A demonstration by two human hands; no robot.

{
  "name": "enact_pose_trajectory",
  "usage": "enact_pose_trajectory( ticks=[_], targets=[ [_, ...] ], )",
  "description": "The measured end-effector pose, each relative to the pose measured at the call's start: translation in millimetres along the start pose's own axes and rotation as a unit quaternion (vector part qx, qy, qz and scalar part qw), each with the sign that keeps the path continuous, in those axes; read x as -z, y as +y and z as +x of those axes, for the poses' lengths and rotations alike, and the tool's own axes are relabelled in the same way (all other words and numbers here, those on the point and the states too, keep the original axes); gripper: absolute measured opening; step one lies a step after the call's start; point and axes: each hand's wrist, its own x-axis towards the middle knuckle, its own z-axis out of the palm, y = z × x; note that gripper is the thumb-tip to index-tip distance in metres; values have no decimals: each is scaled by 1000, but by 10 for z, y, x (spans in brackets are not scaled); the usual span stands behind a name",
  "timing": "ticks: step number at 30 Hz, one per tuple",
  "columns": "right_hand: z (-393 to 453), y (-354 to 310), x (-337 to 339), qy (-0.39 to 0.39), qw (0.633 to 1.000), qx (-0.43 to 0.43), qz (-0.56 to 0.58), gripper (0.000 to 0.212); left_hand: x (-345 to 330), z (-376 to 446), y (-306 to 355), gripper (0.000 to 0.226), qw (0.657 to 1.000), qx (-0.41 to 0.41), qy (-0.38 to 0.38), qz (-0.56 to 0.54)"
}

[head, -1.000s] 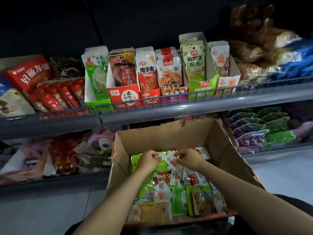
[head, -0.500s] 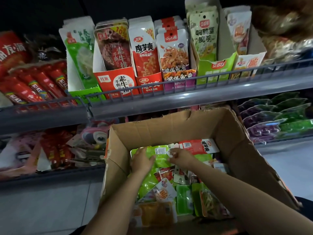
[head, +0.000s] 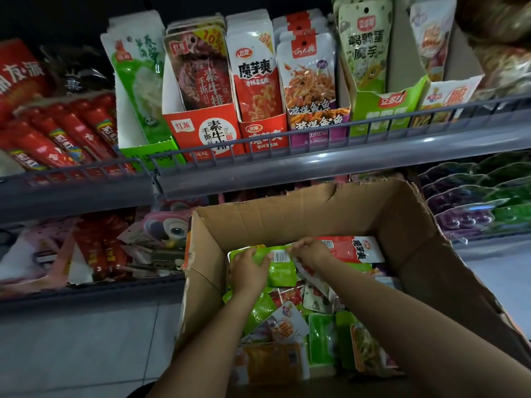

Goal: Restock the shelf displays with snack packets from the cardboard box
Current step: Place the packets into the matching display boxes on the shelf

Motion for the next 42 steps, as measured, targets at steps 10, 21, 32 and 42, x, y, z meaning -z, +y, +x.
enact_pose_trajectory(
  ticks=[10,21,32,42],
  targets=[
    [-530,-223,52,-50,988,66,131,17,287,-224,347,60,974,93,-25,-206],
    [-1338,-306,416,-43,969,241,7,14,759,-729,595,35,856,189,-99,-472],
    [-1847,-256,754,52,955,293,-12,14,989,-1167,718,28,885,74,-48,-457],
    [-1956,-431,957,37,961,259,86,5,1279,-1383,937,23,910,-118,-84,-389]
  ],
)
